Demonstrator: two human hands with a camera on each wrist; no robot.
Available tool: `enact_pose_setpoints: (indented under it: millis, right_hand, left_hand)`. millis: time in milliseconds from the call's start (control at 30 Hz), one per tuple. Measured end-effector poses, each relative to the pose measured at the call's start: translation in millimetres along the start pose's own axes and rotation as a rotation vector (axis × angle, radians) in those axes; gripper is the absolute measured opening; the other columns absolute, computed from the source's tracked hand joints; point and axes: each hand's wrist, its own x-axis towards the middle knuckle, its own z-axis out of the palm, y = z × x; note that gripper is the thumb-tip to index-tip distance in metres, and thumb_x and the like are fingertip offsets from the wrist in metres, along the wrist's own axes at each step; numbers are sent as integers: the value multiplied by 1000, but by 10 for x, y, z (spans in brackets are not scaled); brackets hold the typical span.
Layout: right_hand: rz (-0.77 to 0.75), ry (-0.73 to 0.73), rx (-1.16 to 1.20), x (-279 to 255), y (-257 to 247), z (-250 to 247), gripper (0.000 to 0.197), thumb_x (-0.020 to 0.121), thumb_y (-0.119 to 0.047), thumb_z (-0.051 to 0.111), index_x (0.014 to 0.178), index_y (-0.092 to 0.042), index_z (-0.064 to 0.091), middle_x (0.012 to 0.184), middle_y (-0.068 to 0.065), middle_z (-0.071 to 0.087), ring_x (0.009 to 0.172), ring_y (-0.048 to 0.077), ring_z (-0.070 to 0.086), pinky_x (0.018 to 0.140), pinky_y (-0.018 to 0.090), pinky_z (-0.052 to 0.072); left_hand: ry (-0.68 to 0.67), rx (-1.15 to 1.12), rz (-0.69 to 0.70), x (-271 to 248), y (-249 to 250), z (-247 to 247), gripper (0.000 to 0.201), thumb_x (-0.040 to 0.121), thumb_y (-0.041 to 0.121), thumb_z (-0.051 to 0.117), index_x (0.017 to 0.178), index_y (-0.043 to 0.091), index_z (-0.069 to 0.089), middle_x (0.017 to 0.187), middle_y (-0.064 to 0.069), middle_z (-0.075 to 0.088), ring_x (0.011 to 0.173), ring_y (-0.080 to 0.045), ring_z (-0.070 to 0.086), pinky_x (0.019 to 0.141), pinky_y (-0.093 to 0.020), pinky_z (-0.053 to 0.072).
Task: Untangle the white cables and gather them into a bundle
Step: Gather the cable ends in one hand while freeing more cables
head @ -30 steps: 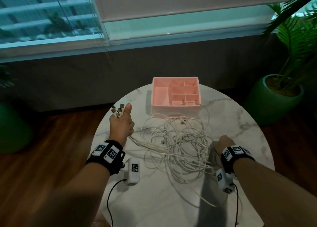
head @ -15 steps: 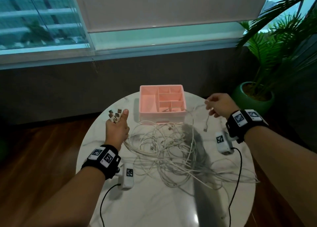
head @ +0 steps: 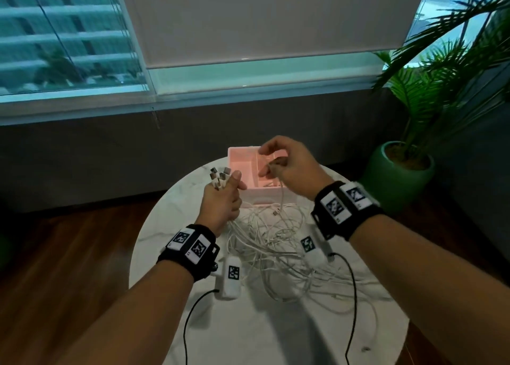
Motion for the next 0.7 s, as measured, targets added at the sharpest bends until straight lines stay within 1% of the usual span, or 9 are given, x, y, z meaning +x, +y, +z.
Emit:
enact_pose_setpoints:
  millis: [100, 167, 233, 333, 433, 467, 533, 633, 700]
  right_hand:
    - [50, 13, 146, -81, 70, 307, 37, 86, 19, 56, 112, -6, 63, 107, 7, 65, 80, 21, 73, 78, 37, 62]
    - [110, -19, 241, -148, 128, 434, 37, 83, 23, 54, 109, -2, 64, 96, 11, 67, 77, 24, 70, 77, 42, 61]
    - [126, -54, 249, -225, 190, 525, 36, 81, 23, 55, 105, -2, 65, 91, 12, 68, 75, 23, 68, 74, 41, 61]
    - [144, -118, 224, -297, 331, 582, 27, 84, 16, 62, 101, -4, 63, 83, 14, 62, 71, 29, 69, 66, 38, 60]
    - [151, -230, -26, -365, 573, 522, 18, 89, 3, 65, 91, -14, 61, 78, 6, 64, 64, 19, 71, 62, 32, 58]
    - [155, -267, -140, -395, 676, 476, 19, 89, 1, 64, 84, -17, 62, 78, 4, 66, 65, 16, 70, 65, 34, 59]
    - [199, -315, -367, -463, 902, 327, 25, 87, -3, 62, 72, -23, 62, 80, 1, 68, 75, 18, 70, 75, 36, 59]
    - [359, -277, -575, -565, 1258, -17, 18, 89, -8, 62, 79, -21, 70, 84, -5, 68, 85, 16, 65, 79, 26, 47]
    - [451, -217, -602, -630, 1447, -240, 18, 90, -13, 65, 78, -25, 69, 80, -8, 66, 83, 15, 63, 76, 24, 43]
  left_hand:
    - [-26, -94, -24, -60, -10, 43, 36, 103, 40, 54, 89, 8, 62, 57, 2, 26, 42, -7, 20, 40, -18, 16]
    - [-9, -150, -55, -86, 0, 48, 38, 102, 42, 54, 92, 7, 63, 56, 0, 40, 41, -6, 27, 38, -17, 19]
    - [20, -132, -68, -94, 4, 38, 42, 103, 42, 53, 98, 2, 64, 54, 0, 48, 40, -7, 36, 36, -17, 22]
    - [58, -88, -38, -105, -7, 5, 37, 104, 36, 53, 92, 3, 63, 60, -2, 42, 41, -8, 31, 37, -19, 22]
    - [172, -168, -10, -85, 17, -57, 37, 104, 33, 54, 75, 11, 54, 63, -1, 45, 45, -8, 31, 38, -19, 23]
    - [212, -225, 0, -69, 30, -89, 39, 104, 34, 54, 72, 13, 51, 63, 0, 48, 46, -8, 33, 38, -19, 25]
    - [284, -316, 27, -29, 45, -173, 45, 104, 37, 53, 66, 15, 44, 58, 0, 49, 49, -11, 40, 41, -21, 31]
    - [368, -381, 40, 5, 56, -307, 52, 103, 44, 53, 61, 19, 38, 53, 1, 36, 51, -15, 46, 52, -27, 43]
    - [343, -422, 21, 3, 52, -358, 52, 102, 48, 54, 61, 20, 35, 55, 2, 29, 47, -14, 41, 54, -29, 47]
